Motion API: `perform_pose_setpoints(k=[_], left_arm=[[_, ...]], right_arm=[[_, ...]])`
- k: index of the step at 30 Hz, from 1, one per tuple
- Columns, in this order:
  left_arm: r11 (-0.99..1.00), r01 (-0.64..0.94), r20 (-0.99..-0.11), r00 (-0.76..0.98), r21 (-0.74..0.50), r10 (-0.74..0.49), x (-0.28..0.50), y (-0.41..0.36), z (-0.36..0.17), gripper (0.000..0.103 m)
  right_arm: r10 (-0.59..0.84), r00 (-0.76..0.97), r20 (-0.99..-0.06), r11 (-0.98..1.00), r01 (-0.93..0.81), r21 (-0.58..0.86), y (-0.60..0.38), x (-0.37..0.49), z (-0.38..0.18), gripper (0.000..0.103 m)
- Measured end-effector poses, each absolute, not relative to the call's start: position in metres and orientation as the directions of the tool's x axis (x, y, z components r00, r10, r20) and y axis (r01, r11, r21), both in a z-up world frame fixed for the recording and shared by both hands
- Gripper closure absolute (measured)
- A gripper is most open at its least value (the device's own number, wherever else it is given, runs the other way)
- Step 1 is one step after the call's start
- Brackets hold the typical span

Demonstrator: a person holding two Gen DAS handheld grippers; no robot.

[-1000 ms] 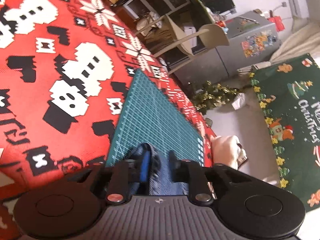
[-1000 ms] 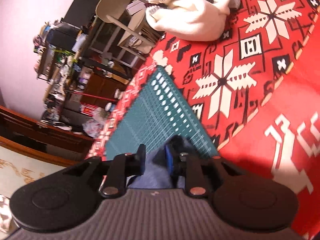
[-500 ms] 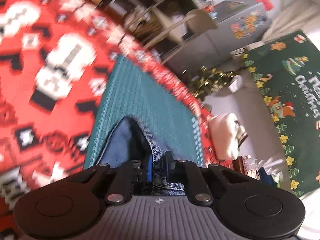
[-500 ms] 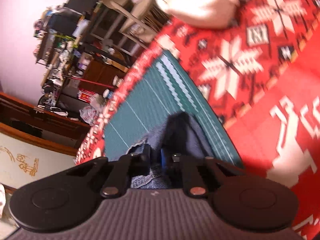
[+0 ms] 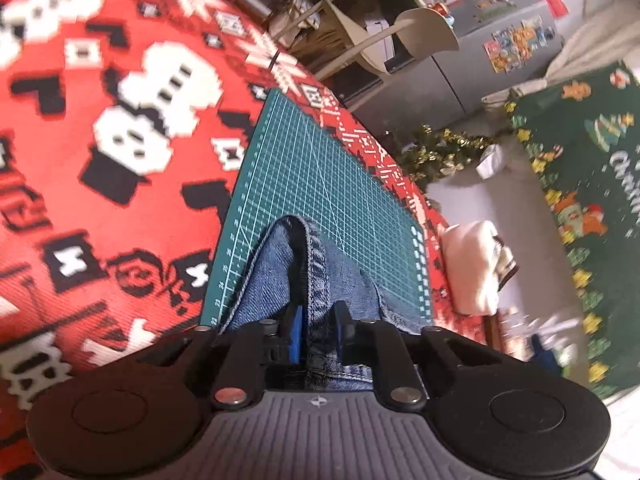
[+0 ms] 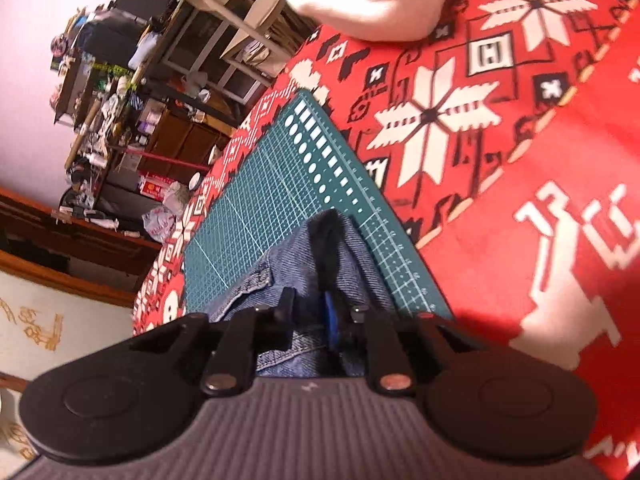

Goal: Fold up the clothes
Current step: 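Lower the folded hem onto the shorts and hold it with both grippers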

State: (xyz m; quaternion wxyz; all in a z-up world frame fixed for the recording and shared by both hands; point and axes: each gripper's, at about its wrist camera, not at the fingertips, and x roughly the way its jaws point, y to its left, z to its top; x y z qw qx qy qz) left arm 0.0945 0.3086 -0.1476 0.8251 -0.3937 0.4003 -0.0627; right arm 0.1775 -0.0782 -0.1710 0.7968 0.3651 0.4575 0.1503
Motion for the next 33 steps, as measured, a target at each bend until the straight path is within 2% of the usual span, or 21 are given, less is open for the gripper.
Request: perform_pose_setpoints(k=[4, 8, 13, 16, 17, 18, 20, 22, 27, 29, 33], left_arm=[[0.745, -0.176, -0.614, 0.7, -0.644, -0.365, 0.085, 0.306, -0.127, 0.086], [0.706, -0.123, -0.529, 0.753, -0.697, -0.391, 0.086, 0.308, -0.116, 0.086], [0.64, -0.042, -0.438, 0.763, -0.767, -0.475, 0.105, 0.296, -0.12, 0.086], [0.67, -0.067, -0.506, 0.711, -0.74, -0.488, 0.118, 0.284, -0.139, 0.086], [0.691, -0.091, -0.544, 0.693, -0.717, -0.474, 0.122, 0.283, -0.145, 0.094], [0.698, -0.11, -0.565, 0.681, -0.708, -0.466, 0.123, 0.284, -0.152, 0.1], [0.656, -0.142, -0.557, 0.675, -0.742, -0.484, 0.121, 0.293, -0.162, 0.1], [0.614, -0.172, -0.549, 0.667, -0.771, -0.503, 0.121, 0.301, -0.165, 0.1], [0.713, -0.141, -0.595, 0.672, -0.687, -0.441, 0.114, 0.297, -0.148, 0.1], [0.738, -0.129, -0.603, 0.677, -0.662, -0.422, 0.11, 0.293, -0.143, 0.101], [0.675, -0.1, -0.534, 0.701, -0.731, -0.474, 0.101, 0.296, -0.141, 0.1]], right_arm=[[0.556, 0.581, -0.594, 0.704, 0.051, 0.709, -0.082, 0.171, -0.152, 0.085], [0.54, 0.624, -0.566, 0.719, 0.007, 0.695, -0.085, 0.165, -0.134, 0.08], [0.592, 0.593, -0.546, 0.69, -0.022, 0.724, -0.072, 0.179, -0.137, 0.08], [0.596, 0.547, -0.588, 0.689, 0.027, 0.724, -0.07, 0.185, -0.162, 0.086], [0.602, 0.531, -0.596, 0.674, 0.061, 0.736, -0.072, 0.186, -0.172, 0.092], [0.61, 0.528, -0.592, 0.649, 0.096, 0.754, -0.078, 0.187, -0.18, 0.103], [0.635, 0.525, -0.566, 0.578, 0.162, 0.8, -0.091, 0.187, -0.191, 0.103], [0.621, 0.529, -0.578, 0.598, 0.158, 0.786, -0.091, 0.185, -0.188, 0.103], [0.585, 0.537, -0.608, 0.645, 0.146, 0.75, -0.091, 0.18, -0.178, 0.103], [0.57, 0.549, -0.612, 0.655, 0.146, 0.741, -0.095, 0.178, -0.173, 0.095], [0.586, 0.582, -0.564, 0.638, 0.097, 0.764, -0.101, 0.174, -0.152, 0.093]])
